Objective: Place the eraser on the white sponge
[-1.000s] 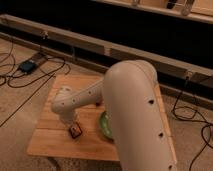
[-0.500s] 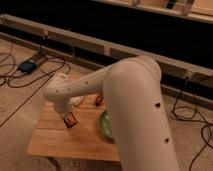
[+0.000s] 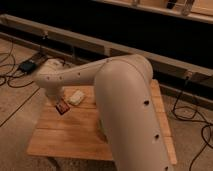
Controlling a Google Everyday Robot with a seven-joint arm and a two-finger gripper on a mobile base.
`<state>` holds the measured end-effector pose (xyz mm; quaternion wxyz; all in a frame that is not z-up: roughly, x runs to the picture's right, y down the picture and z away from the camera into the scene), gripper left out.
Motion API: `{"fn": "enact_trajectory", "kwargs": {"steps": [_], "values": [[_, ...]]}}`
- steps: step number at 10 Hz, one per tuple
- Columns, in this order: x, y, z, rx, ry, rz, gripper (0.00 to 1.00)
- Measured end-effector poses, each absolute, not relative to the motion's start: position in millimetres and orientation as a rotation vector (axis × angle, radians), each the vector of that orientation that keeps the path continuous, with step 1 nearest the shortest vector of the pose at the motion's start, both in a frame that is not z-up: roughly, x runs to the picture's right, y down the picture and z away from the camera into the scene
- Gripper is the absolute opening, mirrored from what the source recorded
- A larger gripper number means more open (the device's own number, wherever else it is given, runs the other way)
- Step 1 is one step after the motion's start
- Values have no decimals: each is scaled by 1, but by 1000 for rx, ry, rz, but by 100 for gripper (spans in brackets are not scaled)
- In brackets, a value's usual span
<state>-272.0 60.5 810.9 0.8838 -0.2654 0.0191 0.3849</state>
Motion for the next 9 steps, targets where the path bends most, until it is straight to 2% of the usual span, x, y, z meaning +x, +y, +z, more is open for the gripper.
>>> {"fn": "enact_trajectory", "kwargs": {"steps": [6,9], "values": [[-252,17,891,-504,83,773,0],[-240,6,916,-506,103,797,0]]}}
